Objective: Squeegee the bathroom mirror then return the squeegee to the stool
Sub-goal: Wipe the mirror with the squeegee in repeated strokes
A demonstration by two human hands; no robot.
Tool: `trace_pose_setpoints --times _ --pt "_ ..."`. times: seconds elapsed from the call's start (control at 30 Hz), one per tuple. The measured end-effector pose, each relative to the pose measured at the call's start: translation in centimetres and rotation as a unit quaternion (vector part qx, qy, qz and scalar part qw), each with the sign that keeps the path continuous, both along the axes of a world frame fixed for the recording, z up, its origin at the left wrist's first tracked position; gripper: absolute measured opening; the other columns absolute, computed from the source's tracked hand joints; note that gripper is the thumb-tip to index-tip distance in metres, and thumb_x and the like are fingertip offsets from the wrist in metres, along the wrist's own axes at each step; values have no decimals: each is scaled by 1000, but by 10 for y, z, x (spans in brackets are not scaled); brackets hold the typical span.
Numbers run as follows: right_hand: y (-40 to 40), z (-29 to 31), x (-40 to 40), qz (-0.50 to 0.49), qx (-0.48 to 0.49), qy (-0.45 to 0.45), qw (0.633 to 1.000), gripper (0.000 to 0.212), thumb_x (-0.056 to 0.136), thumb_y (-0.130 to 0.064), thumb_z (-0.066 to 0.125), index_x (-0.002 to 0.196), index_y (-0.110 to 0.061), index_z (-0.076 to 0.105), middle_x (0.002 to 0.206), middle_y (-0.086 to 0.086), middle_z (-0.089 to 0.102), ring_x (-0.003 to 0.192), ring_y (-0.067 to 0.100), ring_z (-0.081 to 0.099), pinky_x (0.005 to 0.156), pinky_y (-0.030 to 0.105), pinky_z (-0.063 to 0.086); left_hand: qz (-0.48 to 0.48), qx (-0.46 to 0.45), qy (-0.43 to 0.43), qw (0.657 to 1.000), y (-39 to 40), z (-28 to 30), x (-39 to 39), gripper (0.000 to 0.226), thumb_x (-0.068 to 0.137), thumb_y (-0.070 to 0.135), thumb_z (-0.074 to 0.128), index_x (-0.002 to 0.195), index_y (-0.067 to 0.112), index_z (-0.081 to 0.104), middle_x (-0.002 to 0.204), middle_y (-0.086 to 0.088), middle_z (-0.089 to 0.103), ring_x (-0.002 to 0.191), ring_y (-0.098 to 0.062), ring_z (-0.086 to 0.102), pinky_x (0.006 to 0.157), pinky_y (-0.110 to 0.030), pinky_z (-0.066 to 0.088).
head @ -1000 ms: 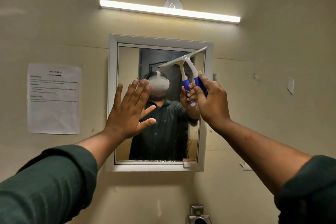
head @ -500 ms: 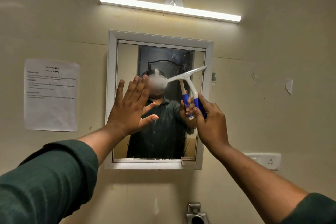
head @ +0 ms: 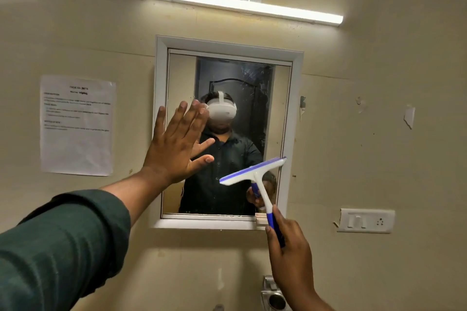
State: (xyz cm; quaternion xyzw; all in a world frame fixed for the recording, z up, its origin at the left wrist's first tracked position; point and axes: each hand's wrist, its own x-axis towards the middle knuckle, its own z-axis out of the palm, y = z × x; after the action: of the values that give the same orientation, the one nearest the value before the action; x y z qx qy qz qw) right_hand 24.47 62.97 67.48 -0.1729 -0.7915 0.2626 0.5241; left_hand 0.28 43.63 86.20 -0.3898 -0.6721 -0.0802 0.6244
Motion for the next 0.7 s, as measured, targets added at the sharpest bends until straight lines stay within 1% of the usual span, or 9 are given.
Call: trace_pose_setpoints --times 0.07,0.13,0.2,0.23,0.33,0.37,0.47,0.6,0.7 --pt "-1 -18 2 -16 0 -20 1000 64 97 -27 68 155 -40 43 112 -16 60 95 3 65 78 12 54 -1 -5 1 1000 -2 -2 -1 99 99 83 13 174 19 3 182 -9 -8 168 -33 -1 130 -59 -18" --pt "-5 -33 4 -17 -15 -23 999 66 96 -25 71 156 -36 46 115 -14 61 96 4 65 81 17 58 1 -7 -4 1000 -4 -5 -1 100 100 83 14 174 17 6 182 -10 -5 168 -33 -1 130 -59 -19" --pt "-13 -39 4 -6 -34 -2 999 66 95 -22 72 154 -38 47 114 -13 62 97 4 66 81 23 61 3 -7 -6 1000 -6 -7 0 100 100 83 15 174 16 9 182 -11 -2 168 -33 0 129 -57 -21" --pt "-18 -37 3 5 -45 15 999 65 95 -21 71 153 -40 47 112 -13 62 98 3 65 80 24 61 5 -9 -7 1000 -6 -7 1 100 100 83 14 174 16 9 182 -11 -2 168 -33 0 129 -57 -21" --pt "-34 -14 -4 48 -63 67 995 62 101 -21 63 149 -54 40 111 -14 57 97 3 62 74 21 58 8 -15 -12 1000 -9 -4 2 98 101 81 13 174 15 9 182 -11 -2 168 -34 1 129 -57 -21" --pt "-39 -4 -8 64 -62 73 993 61 104 -22 59 150 -55 38 111 -13 56 97 5 62 74 20 56 7 -14 -17 1000 -11 -2 3 96 102 79 15 174 15 8 182 -11 -3 168 -33 0 130 -57 -19" --pt "-59 21 -26 96 -40 80 991 56 108 -25 51 160 -40 37 119 -10 55 107 6 59 84 12 49 2 -6 -42 999 -13 7 7 84 107 67 15 174 17 5 182 -10 -5 168 -31 -4 130 -59 -13" --pt "-95 41 -56 150 -41 106 982 53 109 -27 50 158 -41 35 128 -7 52 116 4 56 90 10 46 -19 -4 -50 999 -18 26 15 77 110 58 6 174 16 6 182 -11 -3 168 -32 -4 130 -61 -10" --pt "-117 48 -83 162 -48 118 979 52 109 -22 52 159 -31 40 131 -2 52 118 0 54 92 5 42 -18 -9 -47 999 -27 36 17 78 110 58 8 174 15 7 182 -12 0 168 -33 -2 130 -62 -8"
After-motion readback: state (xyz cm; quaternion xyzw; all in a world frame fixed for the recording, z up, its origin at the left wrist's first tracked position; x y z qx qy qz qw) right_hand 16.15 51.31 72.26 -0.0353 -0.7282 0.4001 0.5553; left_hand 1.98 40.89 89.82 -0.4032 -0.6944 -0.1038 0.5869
